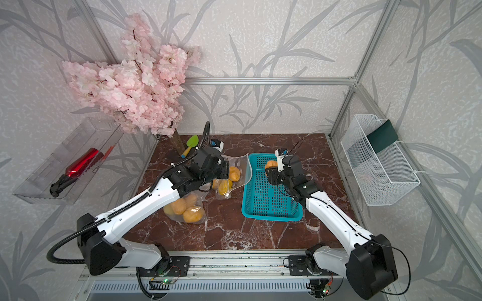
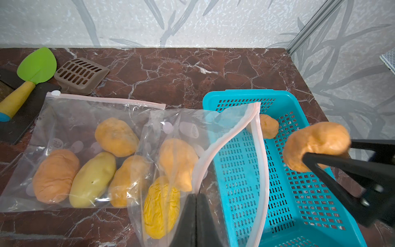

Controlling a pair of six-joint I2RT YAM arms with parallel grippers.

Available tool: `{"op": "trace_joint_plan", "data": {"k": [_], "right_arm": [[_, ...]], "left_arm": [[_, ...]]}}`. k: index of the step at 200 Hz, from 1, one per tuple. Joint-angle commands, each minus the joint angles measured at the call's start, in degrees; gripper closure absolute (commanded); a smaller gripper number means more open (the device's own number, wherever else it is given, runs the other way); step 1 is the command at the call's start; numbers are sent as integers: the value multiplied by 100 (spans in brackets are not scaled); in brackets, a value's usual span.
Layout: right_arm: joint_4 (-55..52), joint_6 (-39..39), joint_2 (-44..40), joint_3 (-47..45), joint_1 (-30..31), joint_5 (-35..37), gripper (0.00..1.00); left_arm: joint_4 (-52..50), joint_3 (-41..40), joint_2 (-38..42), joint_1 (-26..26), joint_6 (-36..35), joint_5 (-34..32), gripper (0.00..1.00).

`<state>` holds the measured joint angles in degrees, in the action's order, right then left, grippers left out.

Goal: Put the potatoes into a zipper bag and zip it
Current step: Pick up the potato from the basket, then place the potato into the zipper food storage bag.

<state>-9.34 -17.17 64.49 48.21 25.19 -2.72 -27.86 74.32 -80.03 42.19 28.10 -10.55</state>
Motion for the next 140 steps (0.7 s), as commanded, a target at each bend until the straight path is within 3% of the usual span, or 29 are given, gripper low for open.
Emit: {"op": "trace_joint_plan", "data": {"k": [1, 57, 140], "right_arm": [[-81, -35, -599, -143, 329, 202, 70], [-139, 175, -1415, -92, 1477, 278, 71], [-91, 500, -102, 501, 2081, -137, 72]], "left_arm": [[8, -76, 172, -26, 9, -35, 100], [8, -111, 207, -36, 17, -19, 100], [17, -113, 234, -36, 34, 43, 100]]}}
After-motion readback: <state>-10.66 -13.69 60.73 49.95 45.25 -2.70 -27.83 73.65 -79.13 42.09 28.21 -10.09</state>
